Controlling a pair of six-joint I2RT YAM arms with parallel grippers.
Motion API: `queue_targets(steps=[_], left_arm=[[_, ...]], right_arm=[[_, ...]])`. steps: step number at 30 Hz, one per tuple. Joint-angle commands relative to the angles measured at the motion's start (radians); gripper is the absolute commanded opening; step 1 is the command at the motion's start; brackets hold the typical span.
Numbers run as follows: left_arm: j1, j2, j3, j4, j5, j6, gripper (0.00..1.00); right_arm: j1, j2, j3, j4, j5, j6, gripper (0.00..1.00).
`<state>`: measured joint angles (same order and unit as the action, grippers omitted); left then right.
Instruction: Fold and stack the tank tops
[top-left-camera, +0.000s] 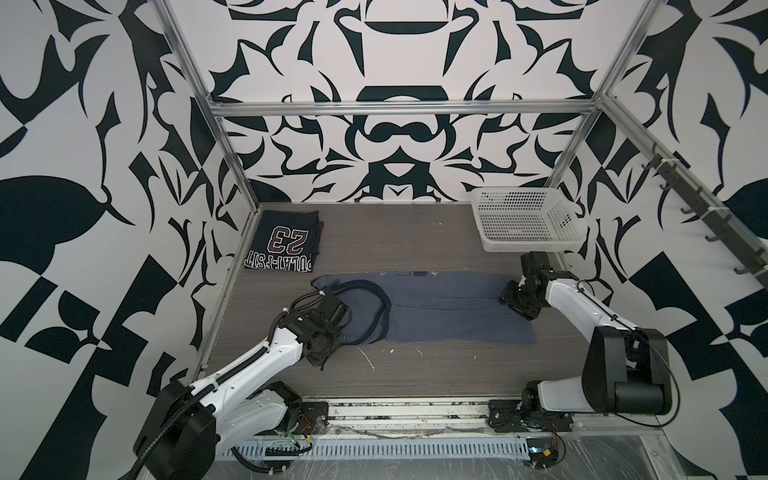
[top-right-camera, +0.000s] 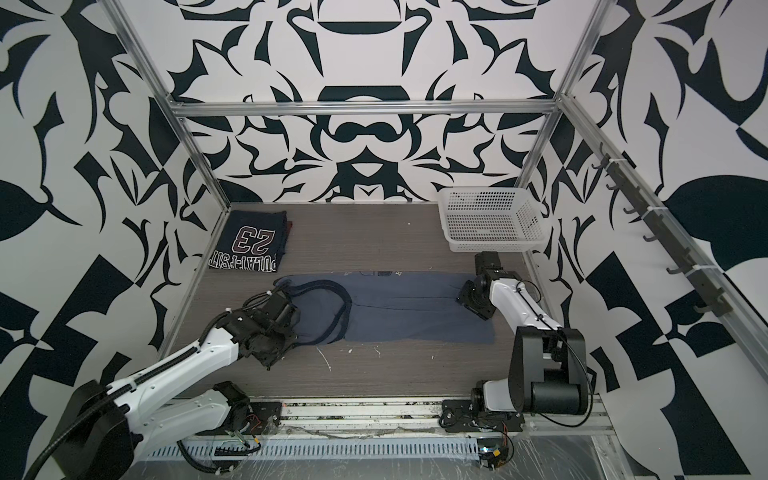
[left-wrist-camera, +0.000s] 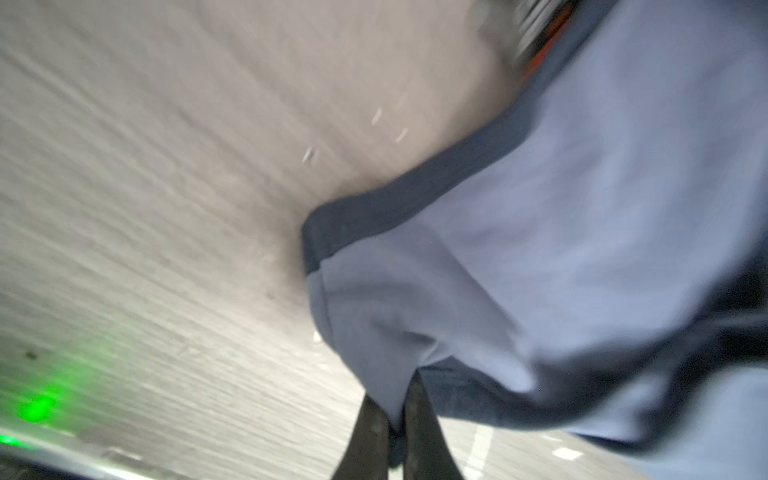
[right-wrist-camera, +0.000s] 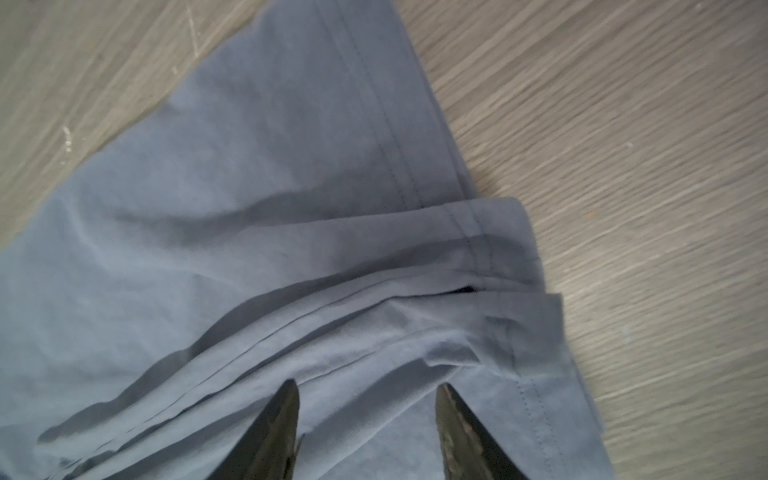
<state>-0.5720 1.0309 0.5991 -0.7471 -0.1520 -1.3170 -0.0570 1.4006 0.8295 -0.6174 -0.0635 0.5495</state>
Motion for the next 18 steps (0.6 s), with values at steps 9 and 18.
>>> queue_targets(steps=[9, 18], left_arm=[[0.325, 0.094, 0.061, 0.079, 0.239, 0.189, 0.04], [0.473, 0.201, 0.043, 0.092, 0.252, 0.289, 0.04]], right_arm=[[0.004, 0.022, 0.016, -0.01, 0.044, -0.022, 0.57], [0.004, 0.098, 0.028, -0.012, 0.105, -0.028, 0.57]])
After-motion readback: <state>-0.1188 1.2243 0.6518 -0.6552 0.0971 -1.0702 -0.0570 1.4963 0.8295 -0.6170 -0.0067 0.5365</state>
